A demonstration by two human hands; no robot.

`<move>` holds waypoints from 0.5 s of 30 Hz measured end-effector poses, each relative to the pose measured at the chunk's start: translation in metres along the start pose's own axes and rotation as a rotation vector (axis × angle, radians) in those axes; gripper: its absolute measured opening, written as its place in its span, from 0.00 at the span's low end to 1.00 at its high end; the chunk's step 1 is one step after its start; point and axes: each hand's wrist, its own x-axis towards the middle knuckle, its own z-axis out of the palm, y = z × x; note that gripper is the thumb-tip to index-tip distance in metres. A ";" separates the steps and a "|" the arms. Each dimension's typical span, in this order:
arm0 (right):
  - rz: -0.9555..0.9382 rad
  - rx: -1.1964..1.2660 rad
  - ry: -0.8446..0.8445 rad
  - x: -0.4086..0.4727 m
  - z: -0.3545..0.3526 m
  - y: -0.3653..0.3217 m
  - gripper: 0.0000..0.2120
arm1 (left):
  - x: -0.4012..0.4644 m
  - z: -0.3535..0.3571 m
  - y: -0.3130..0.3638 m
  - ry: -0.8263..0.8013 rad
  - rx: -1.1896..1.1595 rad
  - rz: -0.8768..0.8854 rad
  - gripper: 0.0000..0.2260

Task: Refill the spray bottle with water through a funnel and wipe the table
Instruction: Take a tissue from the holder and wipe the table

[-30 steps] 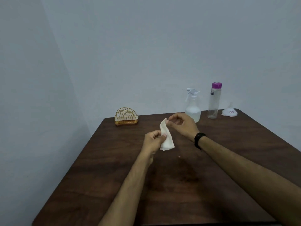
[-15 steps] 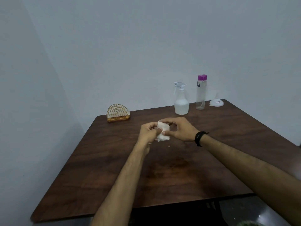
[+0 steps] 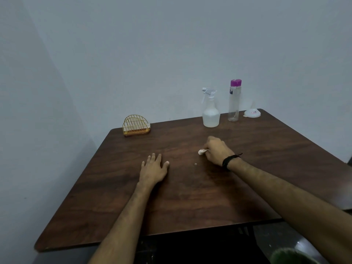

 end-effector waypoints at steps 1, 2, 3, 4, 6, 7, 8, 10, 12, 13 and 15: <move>0.016 0.009 -0.014 0.001 0.006 0.001 0.09 | 0.000 0.005 -0.002 0.012 0.009 0.003 0.30; 0.029 0.021 -0.022 0.002 0.010 0.001 0.10 | -0.001 0.008 -0.004 0.030 0.021 0.007 0.30; 0.037 0.039 -0.039 0.003 0.012 0.001 0.11 | -0.001 0.010 -0.005 0.045 0.028 0.010 0.30; 0.031 0.060 -0.066 0.004 0.013 0.000 0.12 | -0.001 0.011 -0.005 0.055 0.029 0.014 0.30; -0.028 0.111 -0.125 0.004 0.012 -0.005 0.13 | 0.000 0.012 -0.005 0.068 0.027 0.015 0.30; -0.081 0.126 -0.154 0.003 0.011 -0.009 0.13 | 0.000 0.012 -0.005 0.077 0.029 0.014 0.30; -0.135 0.128 -0.193 0.002 0.011 -0.013 0.14 | 0.000 0.012 -0.005 0.084 0.032 0.012 0.30; -0.209 0.130 -0.275 -0.003 0.009 -0.018 0.15 | 0.001 0.014 -0.006 0.088 0.036 0.008 0.30; -0.203 0.187 -0.308 -0.009 0.006 -0.020 0.12 | 0.002 0.015 -0.006 0.088 0.043 0.004 0.30; -0.191 0.222 -0.303 -0.012 0.004 -0.021 0.11 | 0.003 0.015 -0.007 0.088 0.044 0.002 0.30; -0.178 0.222 -0.325 -0.017 0.001 -0.020 0.07 | 0.004 0.016 -0.007 0.083 0.041 0.004 0.31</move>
